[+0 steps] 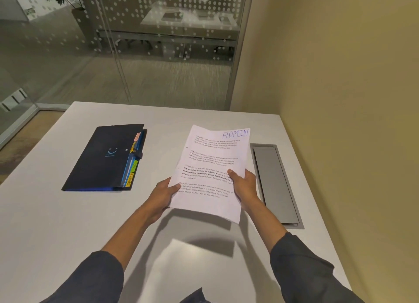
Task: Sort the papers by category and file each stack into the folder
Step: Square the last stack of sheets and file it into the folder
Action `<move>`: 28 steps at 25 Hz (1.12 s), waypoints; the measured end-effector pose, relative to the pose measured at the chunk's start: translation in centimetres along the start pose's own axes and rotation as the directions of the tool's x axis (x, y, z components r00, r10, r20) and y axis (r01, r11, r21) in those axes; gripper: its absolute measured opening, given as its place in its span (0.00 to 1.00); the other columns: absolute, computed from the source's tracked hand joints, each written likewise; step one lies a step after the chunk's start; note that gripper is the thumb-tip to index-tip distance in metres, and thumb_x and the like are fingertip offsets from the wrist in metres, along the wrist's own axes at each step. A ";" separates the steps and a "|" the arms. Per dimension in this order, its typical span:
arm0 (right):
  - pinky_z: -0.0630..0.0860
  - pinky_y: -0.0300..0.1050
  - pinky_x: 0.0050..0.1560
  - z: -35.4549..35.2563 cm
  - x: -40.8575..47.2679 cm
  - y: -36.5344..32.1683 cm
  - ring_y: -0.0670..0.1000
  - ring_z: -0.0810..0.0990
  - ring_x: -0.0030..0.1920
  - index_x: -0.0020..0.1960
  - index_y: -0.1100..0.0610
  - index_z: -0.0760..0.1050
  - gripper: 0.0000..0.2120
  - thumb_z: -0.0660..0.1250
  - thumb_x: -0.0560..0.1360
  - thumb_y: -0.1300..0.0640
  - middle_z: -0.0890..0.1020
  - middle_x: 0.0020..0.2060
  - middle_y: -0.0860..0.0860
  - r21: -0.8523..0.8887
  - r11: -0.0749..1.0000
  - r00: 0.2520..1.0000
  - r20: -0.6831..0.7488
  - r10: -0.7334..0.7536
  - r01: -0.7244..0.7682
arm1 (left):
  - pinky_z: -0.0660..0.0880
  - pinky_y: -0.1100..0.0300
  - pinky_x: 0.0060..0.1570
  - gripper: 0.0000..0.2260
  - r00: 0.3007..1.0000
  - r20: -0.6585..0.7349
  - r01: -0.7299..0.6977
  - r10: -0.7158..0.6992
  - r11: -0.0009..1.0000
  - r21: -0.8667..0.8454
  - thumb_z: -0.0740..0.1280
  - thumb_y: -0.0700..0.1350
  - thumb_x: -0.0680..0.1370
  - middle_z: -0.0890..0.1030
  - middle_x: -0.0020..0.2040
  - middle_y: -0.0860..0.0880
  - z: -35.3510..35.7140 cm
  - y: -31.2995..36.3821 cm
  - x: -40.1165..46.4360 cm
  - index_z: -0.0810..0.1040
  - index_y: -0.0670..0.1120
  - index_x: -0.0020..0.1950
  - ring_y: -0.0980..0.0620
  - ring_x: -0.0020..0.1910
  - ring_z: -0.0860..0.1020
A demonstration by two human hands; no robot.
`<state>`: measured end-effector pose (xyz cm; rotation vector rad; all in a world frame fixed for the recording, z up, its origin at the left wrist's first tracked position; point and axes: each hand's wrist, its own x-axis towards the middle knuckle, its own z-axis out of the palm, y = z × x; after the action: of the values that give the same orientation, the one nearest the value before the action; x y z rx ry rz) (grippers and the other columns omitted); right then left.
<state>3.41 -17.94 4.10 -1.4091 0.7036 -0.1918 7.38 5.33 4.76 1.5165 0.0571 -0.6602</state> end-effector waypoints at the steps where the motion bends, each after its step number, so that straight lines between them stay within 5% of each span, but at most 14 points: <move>1: 0.81 0.52 0.53 0.6 0.2 0.2 0.55 0.84 0.51 0.58 0.59 0.78 0.10 0.69 0.77 0.60 0.85 0.54 0.54 0.030 0.999 0.999 0.016 0.034 -0.034 | 0.78 0.58 0.49 0.11 1.000 -0.018 0.004 -0.004 1.000 -0.003 0.59 0.39 0.82 0.84 0.54 0.52 -0.6 0.0 0.1 0.77 0.50 0.59 0.52 0.50 0.83; 4: 0.82 0.44 0.42 2.6 0.2 0.5 0.55 0.85 0.48 0.58 0.60 0.79 0.11 0.71 0.76 0.59 0.86 0.50 0.54 0.093 0.985 0.984 0.115 0.135 -0.146 | 0.77 0.52 0.56 0.10 0.997 -0.070 0.019 -0.021 0.999 -0.029 0.60 0.39 0.82 0.83 0.55 0.51 -3.0 -0.5 1.1 0.76 0.50 0.60 0.49 0.54 0.82; 9: 0.81 0.40 0.47 7.9 1.0 1.6 0.51 0.84 0.47 0.60 0.63 0.78 0.13 0.68 0.76 0.65 0.84 0.52 0.53 -0.064 0.986 0.965 0.207 0.161 -0.151 | 0.75 0.49 0.61 0.10 0.987 -0.149 0.055 -0.062 0.997 -0.055 0.60 0.39 0.82 0.82 0.56 0.50 -7.7 -1.2 3.2 0.76 0.51 0.58 0.49 0.54 0.81; 12: 0.79 0.50 0.59 10.9 2.2 2.6 0.53 0.84 0.52 0.62 0.63 0.78 0.15 0.68 0.76 0.65 0.85 0.53 0.53 -0.101 0.987 0.968 0.206 0.144 -0.125 | 0.76 0.49 0.58 0.09 0.977 -0.173 0.112 -0.122 0.992 -0.063 0.60 0.41 0.82 0.82 0.54 0.49 -9.9 -1.1 4.5 0.75 0.50 0.60 0.47 0.53 0.81; 15: 0.79 0.54 0.59 12.7 3.3 3.5 0.54 0.85 0.52 0.62 0.59 0.79 0.14 0.69 0.76 0.61 0.86 0.51 0.51 -0.157 0.983 0.979 0.168 0.117 -0.090 | 0.75 0.45 0.60 0.11 0.953 -0.237 0.176 -0.187 0.982 -0.067 0.63 0.49 0.81 0.83 0.55 0.44 -12.5 -1.1 7.0 0.77 0.45 0.59 0.42 0.54 0.81; 20: 0.80 0.52 0.56 12.7 4.6 4.1 0.53 0.85 0.50 0.58 0.58 0.81 0.10 0.68 0.77 0.60 0.86 0.49 0.51 -0.172 0.983 0.991 0.108 0.082 -0.062 | 0.71 0.63 0.40 0.14 0.902 -0.406 0.111 -0.147 0.988 -0.112 0.64 0.44 0.80 0.77 0.57 0.43 -13.8 1.5 12.7 0.76 0.42 0.64 0.48 0.50 0.75; 25: 0.80 0.50 0.56 12.0 5.2 4.0 0.50 0.85 0.50 0.56 0.57 0.82 0.08 0.68 0.77 0.61 0.87 0.48 0.49 -0.177 0.983 0.993 0.092 0.072 -0.055 | 0.65 0.61 0.52 0.22 0.896 -0.425 0.077 -0.128 0.988 -0.137 0.63 0.43 0.81 0.69 0.68 0.49 -13.0 2.6 16.8 0.65 0.45 0.74 0.50 0.62 0.69; 28: 0.80 0.49 0.55 11.8 5.4 3.8 0.50 0.85 0.50 0.56 0.58 0.82 0.08 0.68 0.78 0.62 0.87 0.49 0.50 -0.155 0.986 0.992 0.107 0.073 -0.056 | 0.63 0.63 0.53 0.24 0.877 -0.457 0.043 -0.150 0.971 -0.236 0.63 0.42 0.81 0.65 0.62 0.53 -13.2 2.5 18.5 0.62 0.48 0.76 0.54 0.56 0.68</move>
<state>13.07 -10.23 -1.28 -1.5277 0.6808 -0.0080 28.54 10.62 -2.12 1.4343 0.5673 -0.3329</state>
